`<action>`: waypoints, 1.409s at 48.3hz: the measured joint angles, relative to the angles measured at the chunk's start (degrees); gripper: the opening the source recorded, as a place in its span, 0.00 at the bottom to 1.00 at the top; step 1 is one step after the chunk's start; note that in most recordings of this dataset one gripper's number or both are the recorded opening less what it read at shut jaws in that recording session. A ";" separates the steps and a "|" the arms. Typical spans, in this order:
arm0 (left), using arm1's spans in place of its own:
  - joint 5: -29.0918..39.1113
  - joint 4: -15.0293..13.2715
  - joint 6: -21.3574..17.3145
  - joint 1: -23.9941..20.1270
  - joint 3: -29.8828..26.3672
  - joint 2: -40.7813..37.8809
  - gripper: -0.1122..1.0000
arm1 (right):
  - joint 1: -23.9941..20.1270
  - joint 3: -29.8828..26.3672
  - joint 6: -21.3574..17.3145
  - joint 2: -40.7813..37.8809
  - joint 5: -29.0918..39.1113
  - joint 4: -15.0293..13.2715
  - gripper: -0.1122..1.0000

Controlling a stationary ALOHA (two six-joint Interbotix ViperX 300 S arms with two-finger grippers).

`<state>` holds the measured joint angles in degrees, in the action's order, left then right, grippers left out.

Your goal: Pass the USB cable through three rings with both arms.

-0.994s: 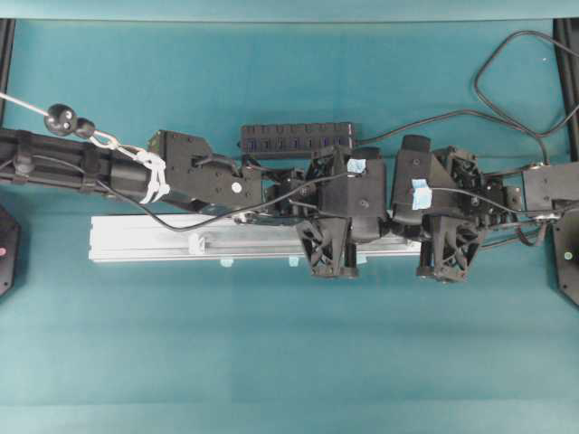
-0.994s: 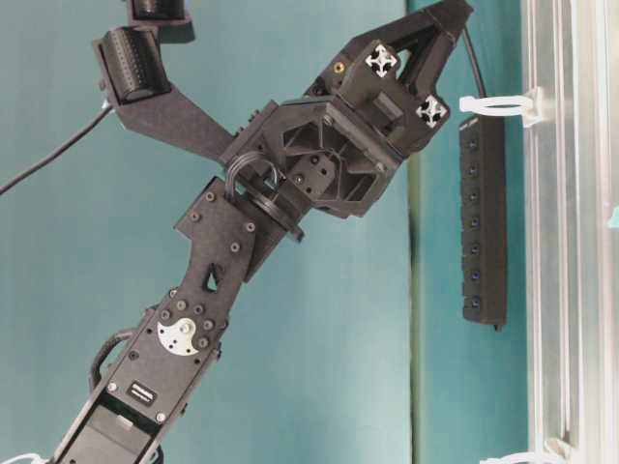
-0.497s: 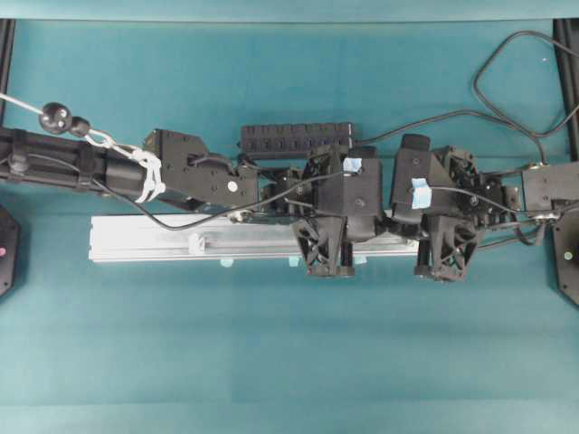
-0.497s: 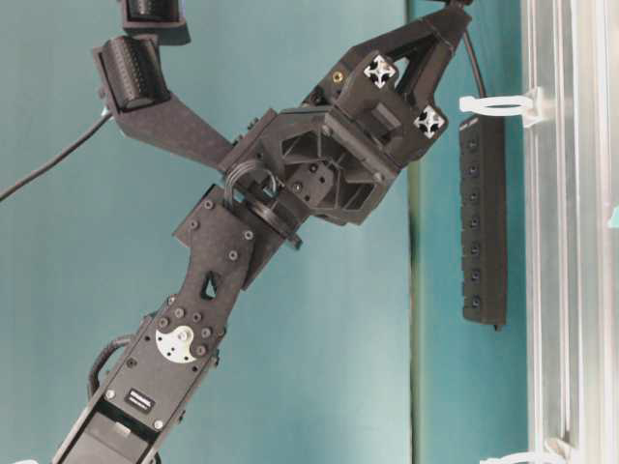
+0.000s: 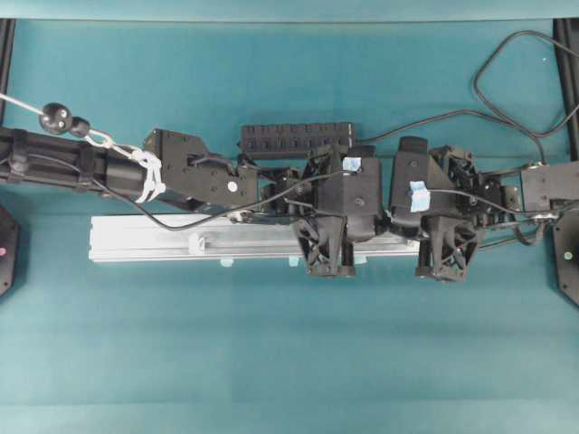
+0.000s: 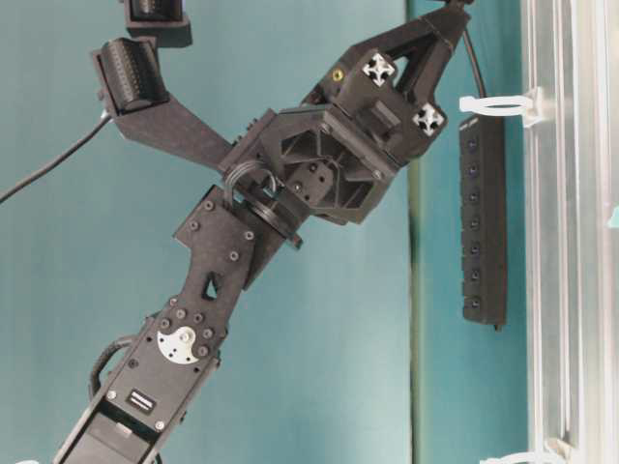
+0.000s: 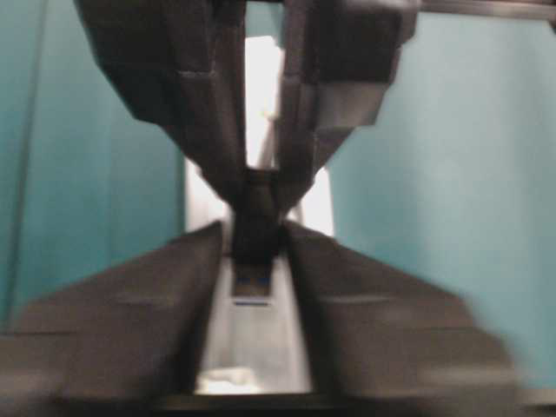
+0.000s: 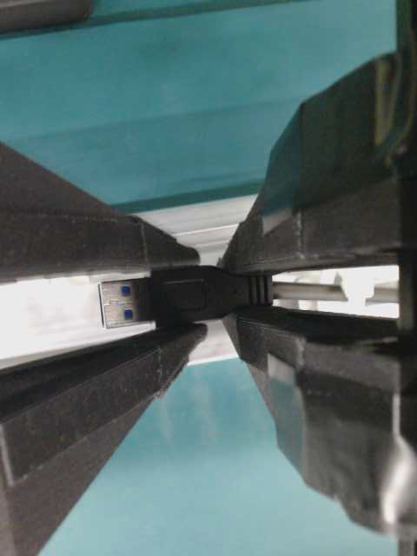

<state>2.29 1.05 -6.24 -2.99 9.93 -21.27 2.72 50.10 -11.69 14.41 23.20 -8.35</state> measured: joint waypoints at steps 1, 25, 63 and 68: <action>0.00 0.09 0.00 0.00 -0.18 0.09 0.65 | 0.00 0.00 0.00 0.00 0.09 0.00 0.05; -0.26 0.09 0.09 -0.18 13.01 11.43 0.79 | 0.00 -1.49 0.09 -3.69 0.62 0.00 0.05; -0.26 0.09 1.14 -0.35 26.28 23.12 0.77 | 1.58 -7.73 0.09 -12.04 3.43 -3.60 0.05; -0.26 0.09 1.14 -0.35 26.28 23.20 0.77 | 1.58 -7.82 0.09 -12.22 2.72 -3.60 0.05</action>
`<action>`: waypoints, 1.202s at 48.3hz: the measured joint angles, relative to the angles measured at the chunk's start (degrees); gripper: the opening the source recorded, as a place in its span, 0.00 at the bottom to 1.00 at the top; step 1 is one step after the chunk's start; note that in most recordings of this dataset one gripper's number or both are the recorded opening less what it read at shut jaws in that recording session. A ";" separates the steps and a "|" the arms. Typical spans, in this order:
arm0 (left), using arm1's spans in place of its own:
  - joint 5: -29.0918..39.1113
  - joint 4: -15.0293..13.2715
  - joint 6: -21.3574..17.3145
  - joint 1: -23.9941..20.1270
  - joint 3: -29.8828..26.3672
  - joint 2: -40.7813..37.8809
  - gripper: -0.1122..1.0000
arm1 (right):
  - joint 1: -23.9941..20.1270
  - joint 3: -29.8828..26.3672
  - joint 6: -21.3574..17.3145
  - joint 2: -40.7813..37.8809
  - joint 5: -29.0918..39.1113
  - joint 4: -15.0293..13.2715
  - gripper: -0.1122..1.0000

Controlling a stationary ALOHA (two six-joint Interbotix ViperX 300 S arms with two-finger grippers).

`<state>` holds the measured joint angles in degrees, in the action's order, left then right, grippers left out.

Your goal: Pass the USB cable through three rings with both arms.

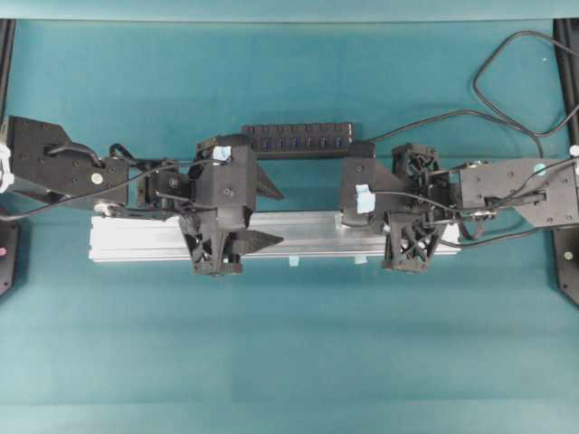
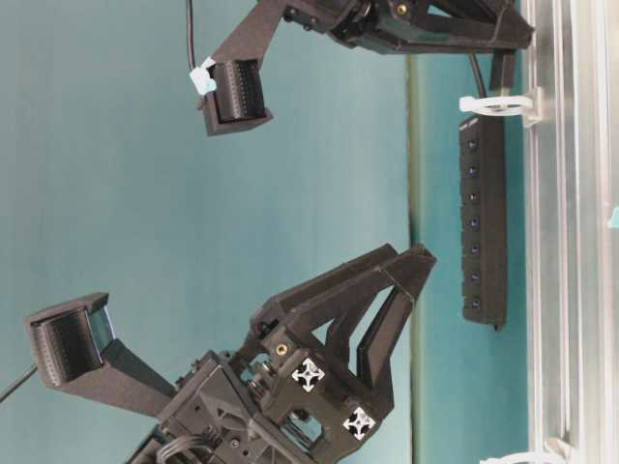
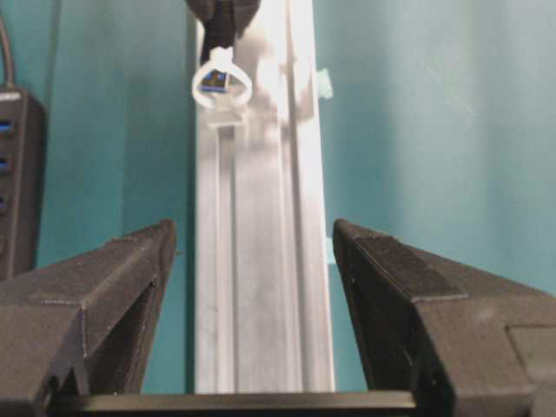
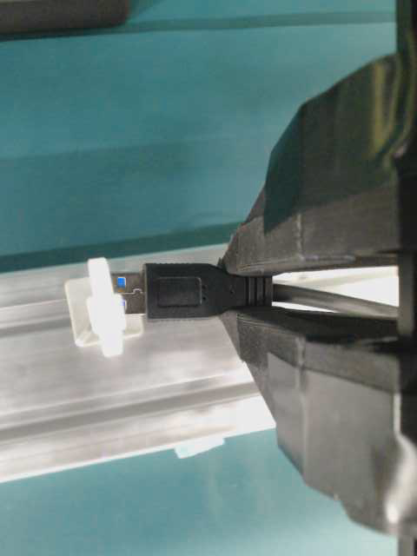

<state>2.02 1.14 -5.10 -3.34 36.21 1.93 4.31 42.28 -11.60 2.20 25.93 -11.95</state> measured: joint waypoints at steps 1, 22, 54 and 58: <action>0.00 0.00 0.00 -0.09 0.00 0.00 0.77 | 0.00 0.00 0.00 -0.09 -0.18 -0.09 0.05; -0.09 0.00 -0.09 -0.79 0.00 0.00 0.77 | -1.05 -0.35 3.96 -0.44 -0.70 0.00 0.05; -0.09 -0.09 0.00 -1.05 0.00 0.00 0.77 | 0.00 -2.20 8.96 -1.85 -1.14 -0.18 0.05; -0.09 -0.09 0.00 -1.05 0.00 0.00 0.77 | 0.09 -2.55 8.96 -2.02 -1.23 -0.18 0.05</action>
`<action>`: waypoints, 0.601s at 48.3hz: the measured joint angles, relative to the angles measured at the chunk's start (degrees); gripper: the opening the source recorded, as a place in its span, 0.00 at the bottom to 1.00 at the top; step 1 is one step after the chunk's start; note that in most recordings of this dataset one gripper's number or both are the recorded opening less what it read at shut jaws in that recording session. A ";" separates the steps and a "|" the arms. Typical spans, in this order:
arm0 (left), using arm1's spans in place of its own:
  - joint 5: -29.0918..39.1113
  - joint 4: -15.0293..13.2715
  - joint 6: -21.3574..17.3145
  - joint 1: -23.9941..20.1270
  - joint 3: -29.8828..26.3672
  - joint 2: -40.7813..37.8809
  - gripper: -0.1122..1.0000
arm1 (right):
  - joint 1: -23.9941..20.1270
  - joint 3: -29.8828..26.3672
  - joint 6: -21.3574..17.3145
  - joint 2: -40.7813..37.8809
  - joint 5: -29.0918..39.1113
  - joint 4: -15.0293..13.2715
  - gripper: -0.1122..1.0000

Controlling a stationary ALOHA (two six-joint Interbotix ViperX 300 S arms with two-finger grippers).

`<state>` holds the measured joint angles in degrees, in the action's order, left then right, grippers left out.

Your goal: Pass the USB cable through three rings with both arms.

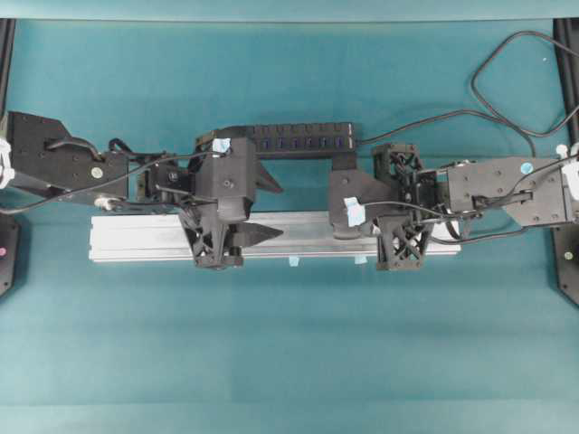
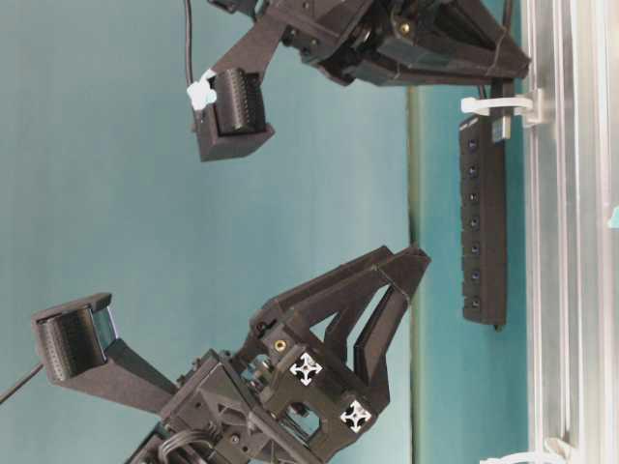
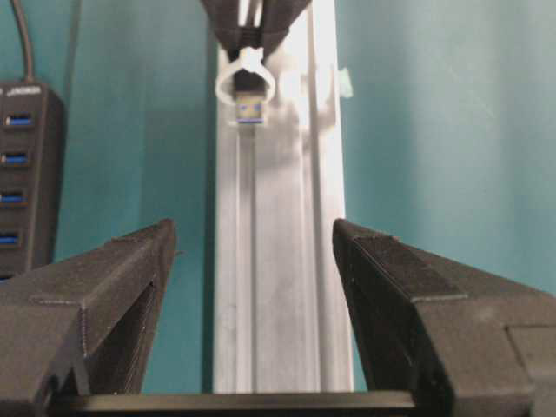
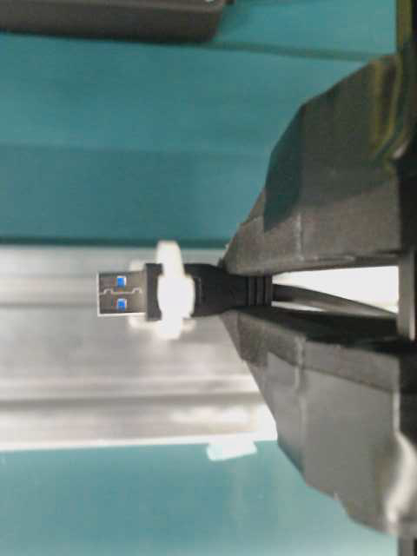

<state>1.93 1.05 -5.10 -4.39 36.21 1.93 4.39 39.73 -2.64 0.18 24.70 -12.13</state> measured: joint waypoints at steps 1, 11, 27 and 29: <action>0.00 0.09 0.00 0.00 0.00 0.00 0.77 | 0.00 -0.18 0.00 -0.09 0.00 0.09 0.05; 0.00 0.00 0.00 0.00 0.00 0.00 0.77 | 0.00 -0.88 0.00 -0.35 -1.41 0.18 0.05; -6.24 0.00 0.00 0.00 -0.09 -4.48 0.76 | -0.09 -0.97 0.00 -0.44 -2.11 1.23 0.05; -7.47 0.00 0.00 0.00 -0.44 -5.45 0.75 | 0.00 -0.97 0.00 -0.35 -2.02 1.14 0.05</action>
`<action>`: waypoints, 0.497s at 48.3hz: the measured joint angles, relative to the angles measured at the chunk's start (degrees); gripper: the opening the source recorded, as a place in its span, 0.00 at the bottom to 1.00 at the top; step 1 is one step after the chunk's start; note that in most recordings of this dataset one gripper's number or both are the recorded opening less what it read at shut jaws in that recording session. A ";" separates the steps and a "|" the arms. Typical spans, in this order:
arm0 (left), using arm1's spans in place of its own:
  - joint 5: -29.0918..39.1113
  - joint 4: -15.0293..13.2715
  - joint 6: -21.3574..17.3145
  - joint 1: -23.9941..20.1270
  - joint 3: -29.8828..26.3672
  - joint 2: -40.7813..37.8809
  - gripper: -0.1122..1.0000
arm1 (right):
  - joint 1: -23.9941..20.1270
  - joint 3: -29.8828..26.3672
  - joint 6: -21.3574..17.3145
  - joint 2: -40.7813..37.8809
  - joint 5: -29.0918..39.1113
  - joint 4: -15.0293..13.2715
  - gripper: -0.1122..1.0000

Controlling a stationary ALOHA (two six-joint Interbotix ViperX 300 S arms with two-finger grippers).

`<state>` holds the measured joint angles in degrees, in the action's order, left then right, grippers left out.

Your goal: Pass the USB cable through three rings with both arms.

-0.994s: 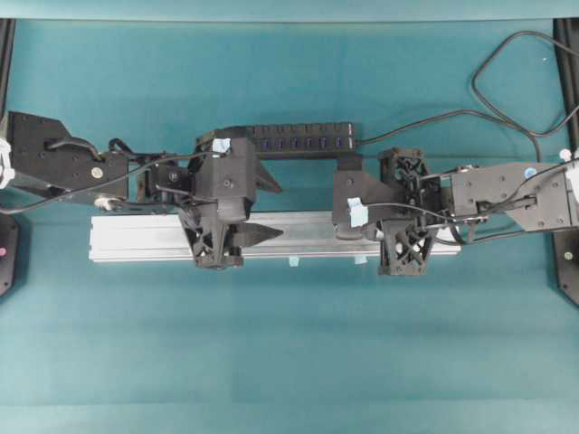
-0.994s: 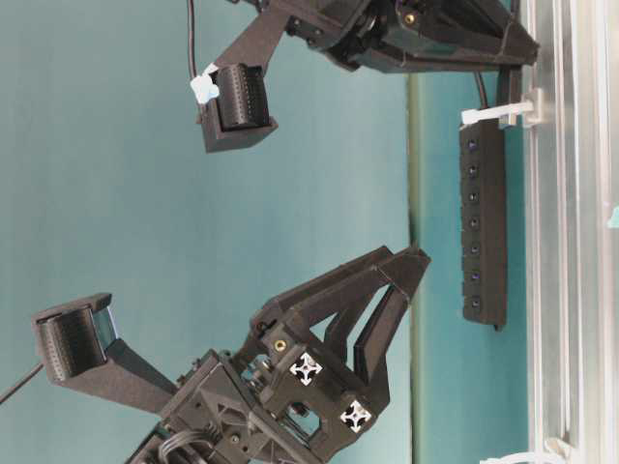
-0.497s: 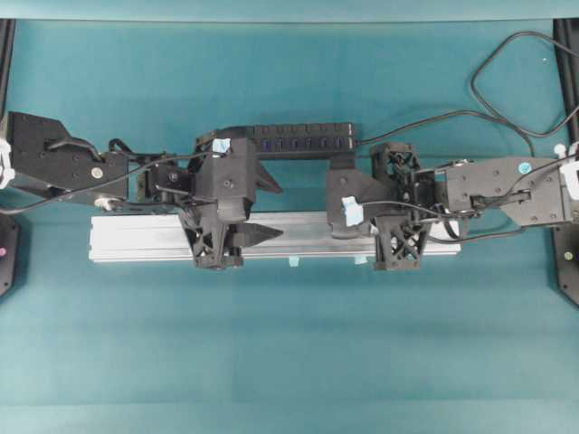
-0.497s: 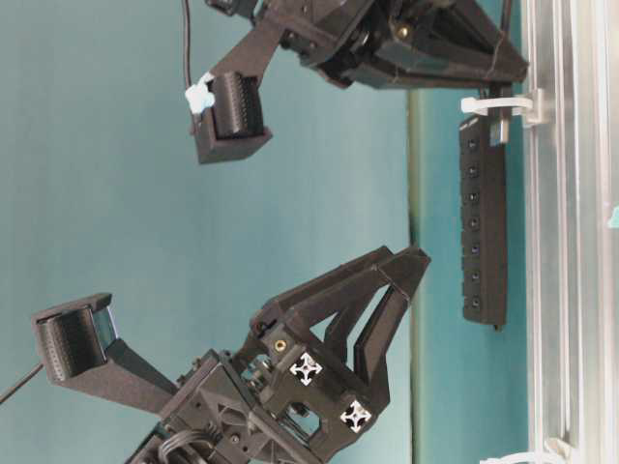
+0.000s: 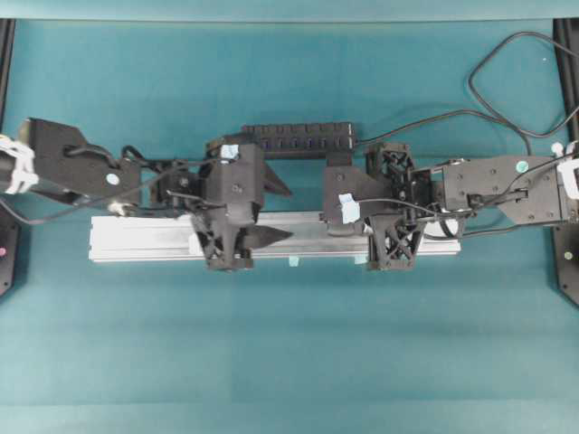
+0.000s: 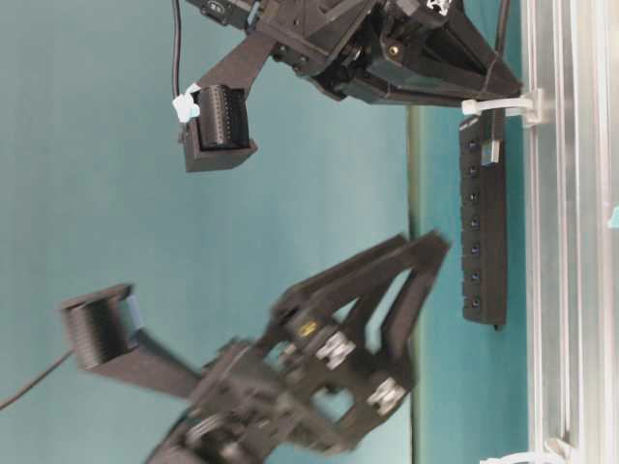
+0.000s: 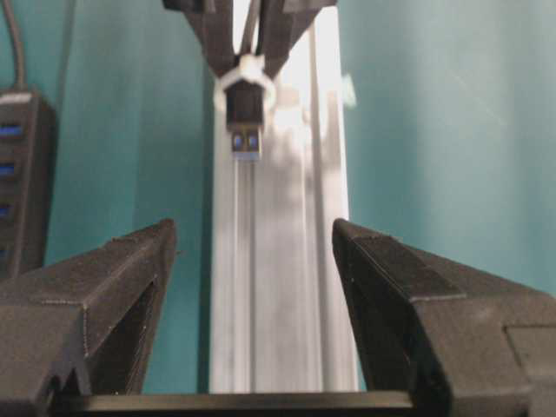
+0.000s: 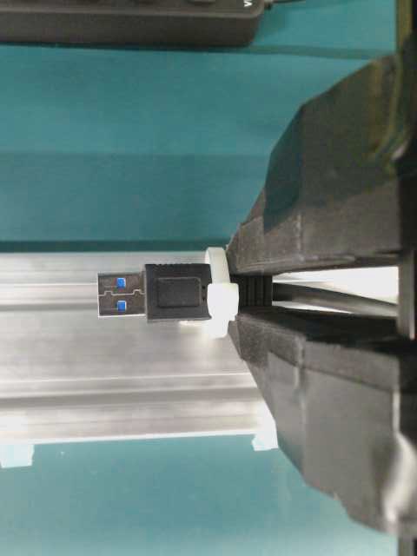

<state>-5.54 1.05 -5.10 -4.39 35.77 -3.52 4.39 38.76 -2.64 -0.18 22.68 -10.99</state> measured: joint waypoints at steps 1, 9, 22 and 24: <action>-0.44 0.09 0.00 0.00 -0.18 -0.44 0.75 | -0.09 0.09 0.00 -0.09 0.00 0.09 0.05; -1.93 0.09 0.00 0.00 -2.99 -4.66 0.73 | -0.09 0.18 0.00 0.00 0.00 0.09 0.05; -2.02 0.00 0.00 0.00 -7.47 -9.93 0.73 | -0.09 0.18 0.00 0.00 -0.09 0.09 0.05; -2.02 0.09 0.00 0.00 -7.82 -10.46 0.73 | -0.09 0.09 0.00 0.00 0.00 0.09 0.05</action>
<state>-7.56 1.14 -5.10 -4.39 27.95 -13.97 4.31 38.85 -2.64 -0.18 22.68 -10.90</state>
